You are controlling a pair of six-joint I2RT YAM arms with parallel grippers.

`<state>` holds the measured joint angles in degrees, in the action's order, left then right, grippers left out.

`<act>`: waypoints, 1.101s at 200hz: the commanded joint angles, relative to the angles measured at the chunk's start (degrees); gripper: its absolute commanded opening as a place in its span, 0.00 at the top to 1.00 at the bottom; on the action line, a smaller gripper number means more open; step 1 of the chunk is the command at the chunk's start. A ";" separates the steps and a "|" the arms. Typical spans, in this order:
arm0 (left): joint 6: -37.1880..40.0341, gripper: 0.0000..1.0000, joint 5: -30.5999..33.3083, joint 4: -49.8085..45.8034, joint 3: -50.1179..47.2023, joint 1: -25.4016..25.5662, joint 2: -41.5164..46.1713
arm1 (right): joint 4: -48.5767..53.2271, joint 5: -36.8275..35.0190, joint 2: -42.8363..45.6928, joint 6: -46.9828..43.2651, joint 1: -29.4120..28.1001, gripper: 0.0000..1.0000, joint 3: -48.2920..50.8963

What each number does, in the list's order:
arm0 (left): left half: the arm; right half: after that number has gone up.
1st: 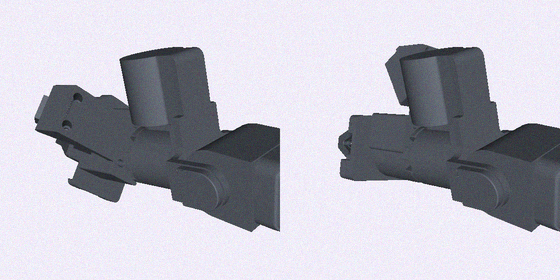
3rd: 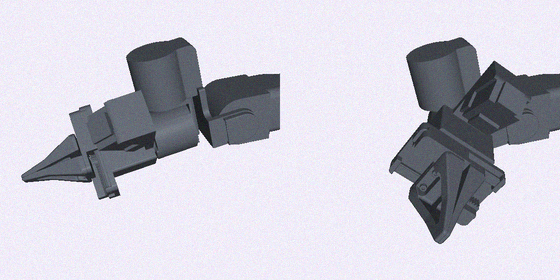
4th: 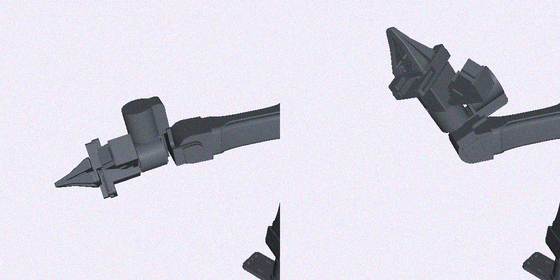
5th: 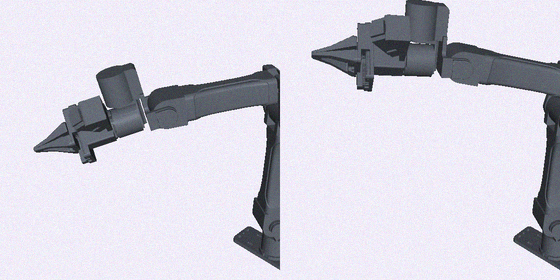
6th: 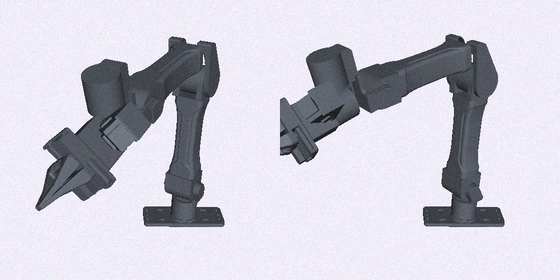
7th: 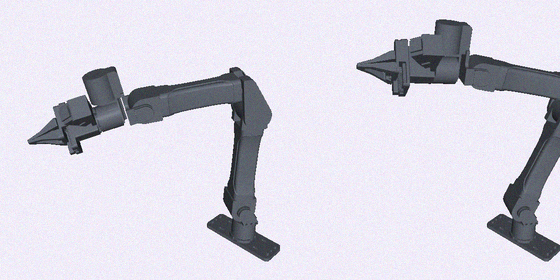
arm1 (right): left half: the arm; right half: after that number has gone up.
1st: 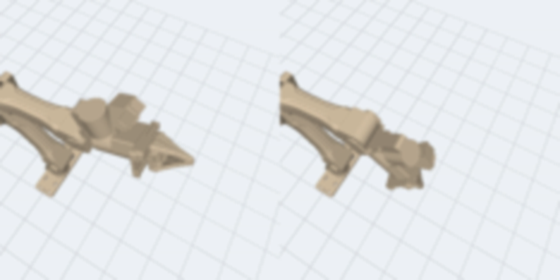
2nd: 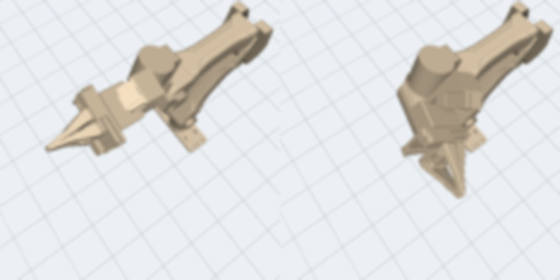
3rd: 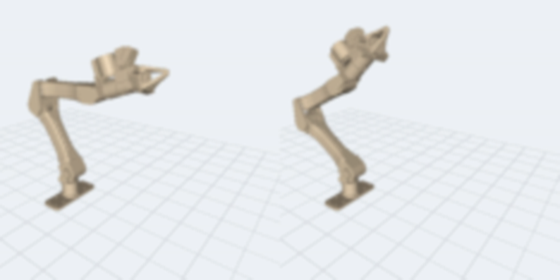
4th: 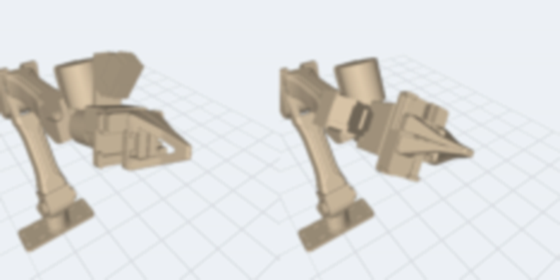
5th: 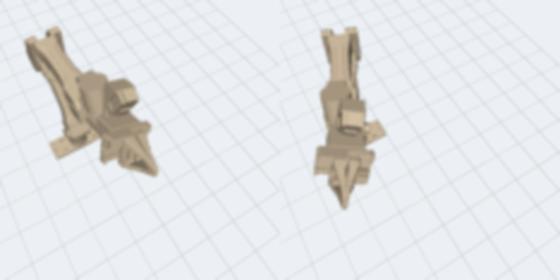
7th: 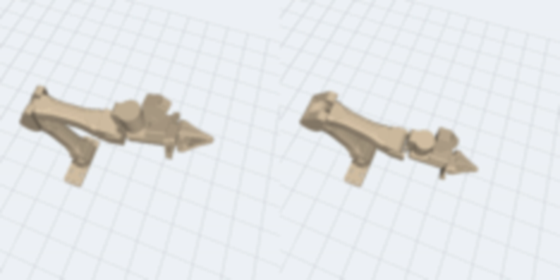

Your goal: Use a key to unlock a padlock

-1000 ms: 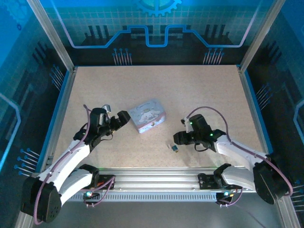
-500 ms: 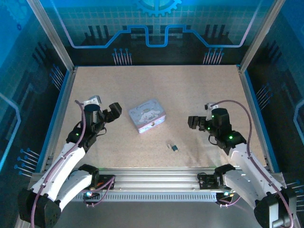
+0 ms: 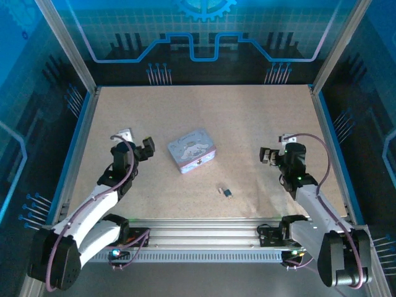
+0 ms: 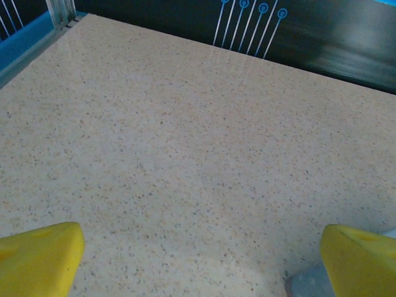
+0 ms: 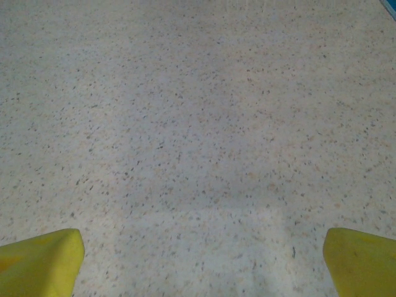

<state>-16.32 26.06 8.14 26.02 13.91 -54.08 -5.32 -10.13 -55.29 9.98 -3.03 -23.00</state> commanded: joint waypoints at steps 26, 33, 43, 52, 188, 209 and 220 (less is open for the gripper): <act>5.71 0.01 3.23 11.24 -2.17 -0.93 -5.52 | -22.59 3.24 -7.71 -2.66 1.58 0.00 3.96; 7.06 0.01 2.79 12.19 -1.82 -0.90 -6.67 | -25.07 3.83 -9.44 -3.12 1.70 0.00 4.19; 8.63 0.01 2.59 14.36 -1.65 -1.01 -8.23 | -28.12 4.78 -11.91 -3.51 1.82 0.00 4.21; 10.28 0.01 2.67 17.33 -1.81 -1.05 -10.03 | -30.96 5.85 -14.28 -3.91 1.90 0.00 4.20; 22.29 0.01 -11.63 45.88 -6.84 -6.20 -30.02 | -38.74 9.82 -30.75 -9.57 1.31 0.00 -1.24; 20.72 0.01 -12.35 44.91 -5.84 -7.61 -30.73 | -38.54 9.69 -30.76 -9.54 1.36 0.00 -1.30; 19.23 0.01 -14.51 43.35 -4.99 -9.34 -31.33 | -38.62 9.67 -30.75 -9.58 1.24 0.00 -1.26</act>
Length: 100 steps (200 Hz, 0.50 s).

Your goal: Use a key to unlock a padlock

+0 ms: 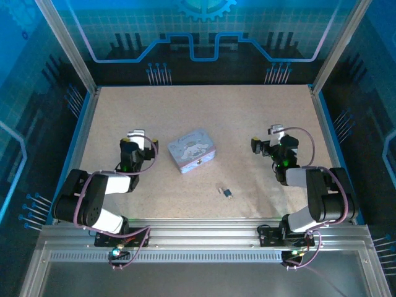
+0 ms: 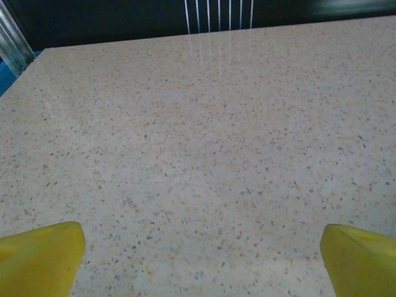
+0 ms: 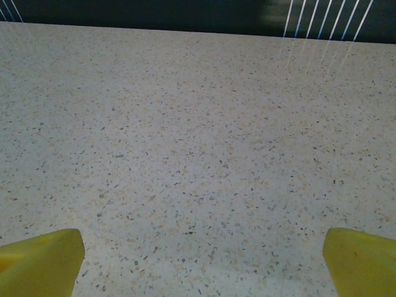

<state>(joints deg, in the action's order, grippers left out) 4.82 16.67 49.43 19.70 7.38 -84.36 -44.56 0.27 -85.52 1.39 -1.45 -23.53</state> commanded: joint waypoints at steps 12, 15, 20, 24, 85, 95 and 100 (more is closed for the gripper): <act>-3.69 0.01 -9.80 4.42 1.59 -5.60 -4.74 | 0.62 -0.79 -0.53 -1.04 -0.38 0.00 -0.80; -3.62 0.01 -10.18 6.60 1.76 -6.02 -5.78 | 0.61 -0.84 -0.53 -0.97 -0.39 0.00 -0.77; -4.67 0.01 -10.46 3.50 2.25 -6.46 -4.56 | 0.61 -0.87 -0.53 -1.03 -0.46 0.00 -0.78; -5.37 0.01 -10.73 -0.24 2.94 -6.96 -3.47 | 0.65 -0.96 -0.53 -1.08 -0.45 0.00 -0.74; -5.53 0.01 -11.83 2.79 2.27 -7.51 -4.38 | 1.36 -3.01 -0.71 -2.06 -1.83 0.00 -1.19; -5.52 0.01 -11.79 2.74 2.27 -7.46 -4.34 | 1.31 -3.09 -0.71 -2.00 -1.81 0.00 -1.17; -5.48 0.01 -11.85 2.78 2.27 -7.49 -4.39 | 1.31 -3.09 -0.71 -2.03 -1.80 0.00 -1.17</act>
